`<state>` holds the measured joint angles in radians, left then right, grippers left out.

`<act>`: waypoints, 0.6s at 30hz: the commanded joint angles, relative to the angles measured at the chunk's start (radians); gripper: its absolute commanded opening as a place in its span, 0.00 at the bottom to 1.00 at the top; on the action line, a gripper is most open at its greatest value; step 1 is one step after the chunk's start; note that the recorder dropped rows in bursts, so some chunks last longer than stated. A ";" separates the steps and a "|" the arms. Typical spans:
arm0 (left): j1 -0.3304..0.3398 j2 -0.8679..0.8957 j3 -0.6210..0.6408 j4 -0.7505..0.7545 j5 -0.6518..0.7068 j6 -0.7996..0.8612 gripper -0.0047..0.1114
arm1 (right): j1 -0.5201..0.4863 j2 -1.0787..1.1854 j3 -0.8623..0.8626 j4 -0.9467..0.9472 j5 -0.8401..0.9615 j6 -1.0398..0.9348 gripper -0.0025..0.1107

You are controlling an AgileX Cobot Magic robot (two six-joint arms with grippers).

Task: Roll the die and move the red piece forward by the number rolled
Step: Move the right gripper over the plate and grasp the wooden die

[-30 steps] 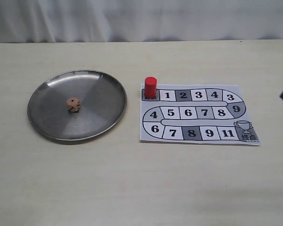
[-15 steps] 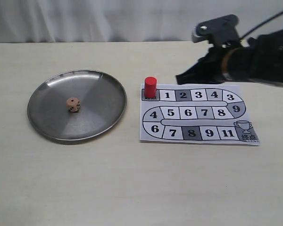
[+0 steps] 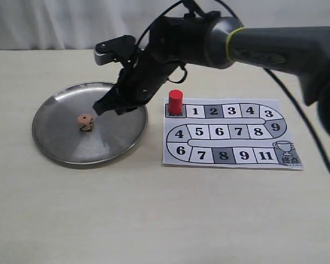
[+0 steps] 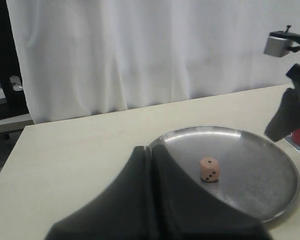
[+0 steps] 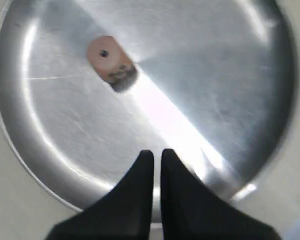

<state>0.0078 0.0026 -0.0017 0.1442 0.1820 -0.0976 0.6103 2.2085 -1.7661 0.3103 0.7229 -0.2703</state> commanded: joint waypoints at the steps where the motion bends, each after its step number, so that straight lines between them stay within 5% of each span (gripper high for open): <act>1: -0.008 -0.003 0.002 0.000 -0.009 -0.001 0.04 | 0.032 0.103 -0.151 0.028 0.033 -0.013 0.22; 5: -0.008 -0.003 0.002 0.000 -0.009 -0.001 0.04 | 0.080 0.173 -0.243 -0.003 -0.010 -0.007 0.51; 9: -0.008 -0.003 0.002 0.000 -0.009 -0.001 0.04 | 0.102 0.222 -0.287 -0.068 -0.059 -0.029 0.66; 14: -0.008 -0.003 0.002 0.000 -0.009 -0.001 0.04 | 0.097 0.272 -0.292 -0.068 -0.135 -0.032 0.65; 18: -0.008 -0.003 0.002 0.000 -0.009 -0.001 0.04 | 0.097 0.292 -0.292 -0.068 -0.179 -0.062 0.53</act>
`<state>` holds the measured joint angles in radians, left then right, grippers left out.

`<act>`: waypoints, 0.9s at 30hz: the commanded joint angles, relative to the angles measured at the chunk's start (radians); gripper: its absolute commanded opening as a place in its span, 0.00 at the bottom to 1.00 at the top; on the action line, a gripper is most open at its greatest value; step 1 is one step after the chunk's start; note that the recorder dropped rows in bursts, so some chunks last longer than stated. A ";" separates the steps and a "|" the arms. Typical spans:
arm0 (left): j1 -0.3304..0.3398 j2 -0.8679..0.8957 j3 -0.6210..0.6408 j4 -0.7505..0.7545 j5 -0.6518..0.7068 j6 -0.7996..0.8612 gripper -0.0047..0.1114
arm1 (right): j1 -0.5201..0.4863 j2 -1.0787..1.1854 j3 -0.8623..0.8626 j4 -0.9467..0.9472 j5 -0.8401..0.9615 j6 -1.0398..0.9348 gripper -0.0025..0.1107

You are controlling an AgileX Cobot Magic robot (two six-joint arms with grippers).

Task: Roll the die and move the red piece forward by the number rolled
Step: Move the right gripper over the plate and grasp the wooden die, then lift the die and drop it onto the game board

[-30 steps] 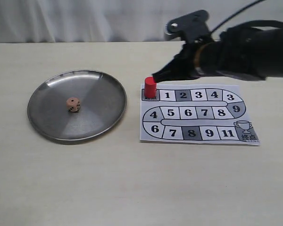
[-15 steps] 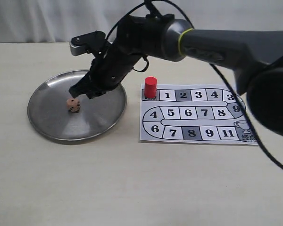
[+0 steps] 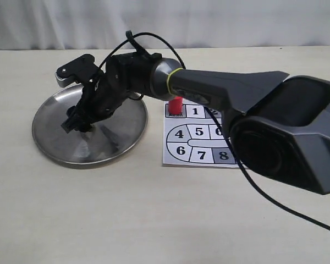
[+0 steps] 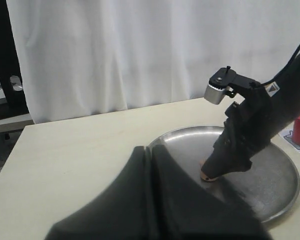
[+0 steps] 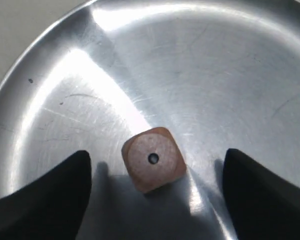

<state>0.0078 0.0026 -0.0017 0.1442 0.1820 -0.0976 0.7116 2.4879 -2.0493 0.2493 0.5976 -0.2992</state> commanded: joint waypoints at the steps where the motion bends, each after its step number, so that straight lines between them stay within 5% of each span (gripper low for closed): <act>1: -0.008 -0.003 0.002 0.000 -0.009 -0.001 0.04 | -0.004 0.018 -0.008 -0.005 -0.065 -0.033 0.48; 9: -0.008 -0.003 0.002 0.000 -0.009 -0.001 0.04 | -0.024 -0.059 -0.008 -0.050 0.044 -0.017 0.06; 16: -0.008 -0.003 0.002 0.000 -0.009 -0.001 0.04 | -0.195 -0.444 0.033 -0.272 0.438 0.244 0.06; 22: -0.008 -0.003 0.002 0.000 -0.009 -0.001 0.04 | -0.396 -0.565 0.458 -0.272 0.309 0.287 0.06; 27: -0.008 -0.003 0.002 0.000 -0.009 -0.001 0.04 | -0.430 -0.513 0.674 -0.302 0.102 0.299 0.11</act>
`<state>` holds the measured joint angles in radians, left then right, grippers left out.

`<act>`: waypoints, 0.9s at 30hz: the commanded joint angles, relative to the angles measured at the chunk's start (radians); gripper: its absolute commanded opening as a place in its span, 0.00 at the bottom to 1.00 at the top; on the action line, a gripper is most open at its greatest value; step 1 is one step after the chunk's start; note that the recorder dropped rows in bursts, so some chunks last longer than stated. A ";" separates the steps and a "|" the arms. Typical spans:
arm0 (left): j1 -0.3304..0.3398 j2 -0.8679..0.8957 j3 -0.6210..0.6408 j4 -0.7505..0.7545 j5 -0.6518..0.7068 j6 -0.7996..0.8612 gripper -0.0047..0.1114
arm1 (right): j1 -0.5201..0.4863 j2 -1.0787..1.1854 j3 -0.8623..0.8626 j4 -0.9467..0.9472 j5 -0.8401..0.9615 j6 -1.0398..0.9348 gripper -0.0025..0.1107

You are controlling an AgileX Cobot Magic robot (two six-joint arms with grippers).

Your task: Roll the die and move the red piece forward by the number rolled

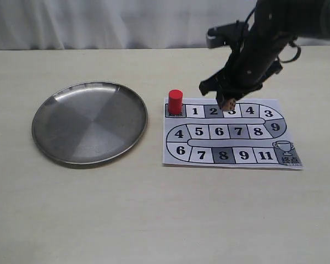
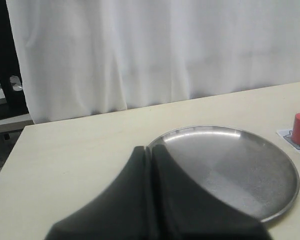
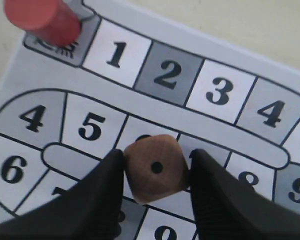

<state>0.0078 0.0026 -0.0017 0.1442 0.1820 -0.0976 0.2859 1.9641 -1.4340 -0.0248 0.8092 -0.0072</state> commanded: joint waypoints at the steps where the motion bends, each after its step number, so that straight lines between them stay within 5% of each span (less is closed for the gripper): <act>1: -0.008 -0.003 0.002 0.000 -0.009 -0.001 0.04 | -0.005 0.013 0.063 -0.027 -0.126 0.007 0.21; 2: -0.008 -0.003 0.002 0.000 -0.009 -0.001 0.04 | -0.005 0.013 0.063 -0.023 -0.129 0.016 0.27; 4: -0.008 -0.003 0.002 0.000 -0.009 -0.001 0.04 | -0.005 0.013 0.063 -0.023 -0.131 0.029 0.57; 6: -0.008 -0.003 0.002 0.000 -0.009 -0.001 0.04 | -0.005 0.013 0.063 -0.023 -0.127 0.029 0.71; 10: -0.008 -0.003 0.002 0.000 -0.009 -0.001 0.04 | -0.005 0.013 0.063 -0.023 -0.129 0.029 0.77; 16: -0.008 -0.003 0.002 0.000 -0.009 -0.001 0.04 | -0.005 -0.013 0.063 -0.051 -0.122 0.025 0.68; 25: -0.008 -0.003 0.002 0.000 -0.009 -0.001 0.04 | -0.077 -0.190 0.063 -0.095 -0.088 0.038 0.06; 27: -0.008 -0.003 0.002 0.000 -0.009 -0.001 0.04 | -0.119 -0.217 0.063 -0.095 -0.072 0.057 0.06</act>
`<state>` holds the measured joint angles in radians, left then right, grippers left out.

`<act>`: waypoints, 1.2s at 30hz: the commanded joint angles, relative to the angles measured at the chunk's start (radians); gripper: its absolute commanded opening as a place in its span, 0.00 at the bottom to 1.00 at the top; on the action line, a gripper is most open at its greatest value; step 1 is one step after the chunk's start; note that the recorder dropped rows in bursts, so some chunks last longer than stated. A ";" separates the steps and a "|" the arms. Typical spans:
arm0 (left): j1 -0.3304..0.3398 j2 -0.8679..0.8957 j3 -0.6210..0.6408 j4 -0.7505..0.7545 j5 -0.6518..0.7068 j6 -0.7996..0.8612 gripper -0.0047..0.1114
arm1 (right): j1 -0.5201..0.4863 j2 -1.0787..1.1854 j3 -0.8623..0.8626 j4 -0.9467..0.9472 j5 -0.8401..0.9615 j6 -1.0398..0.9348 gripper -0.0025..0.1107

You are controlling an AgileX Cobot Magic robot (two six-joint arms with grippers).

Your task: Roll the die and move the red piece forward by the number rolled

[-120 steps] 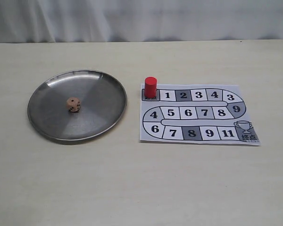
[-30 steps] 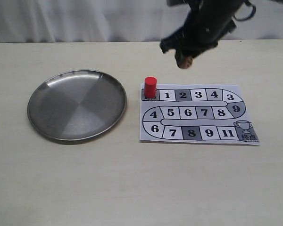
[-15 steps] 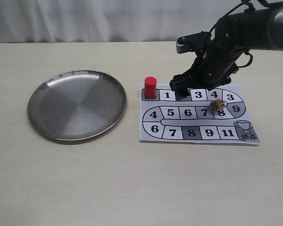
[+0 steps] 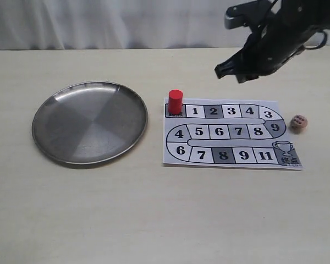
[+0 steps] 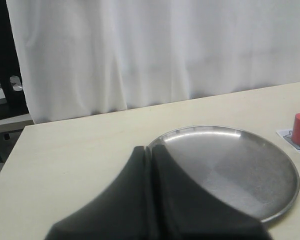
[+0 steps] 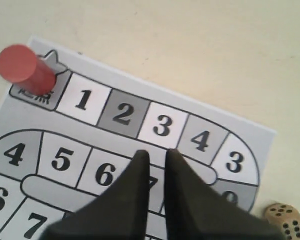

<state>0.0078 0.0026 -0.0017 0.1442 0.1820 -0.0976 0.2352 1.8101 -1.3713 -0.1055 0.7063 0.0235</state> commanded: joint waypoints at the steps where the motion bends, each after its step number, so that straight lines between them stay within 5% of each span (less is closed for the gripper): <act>1: -0.008 -0.003 0.002 0.000 -0.009 -0.001 0.04 | -0.090 -0.072 0.001 -0.014 0.046 0.026 0.06; 21: -0.008 -0.003 0.002 0.000 -0.009 -0.001 0.04 | -0.439 -0.027 0.180 -0.049 0.132 0.012 0.06; 36: -0.008 -0.003 0.002 0.000 -0.009 -0.001 0.04 | -0.468 0.188 0.200 -0.031 0.066 -0.035 0.06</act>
<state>0.0078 0.0026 -0.0017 0.1442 0.1820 -0.0976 -0.2282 1.9902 -1.1739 -0.1404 0.7913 0.0000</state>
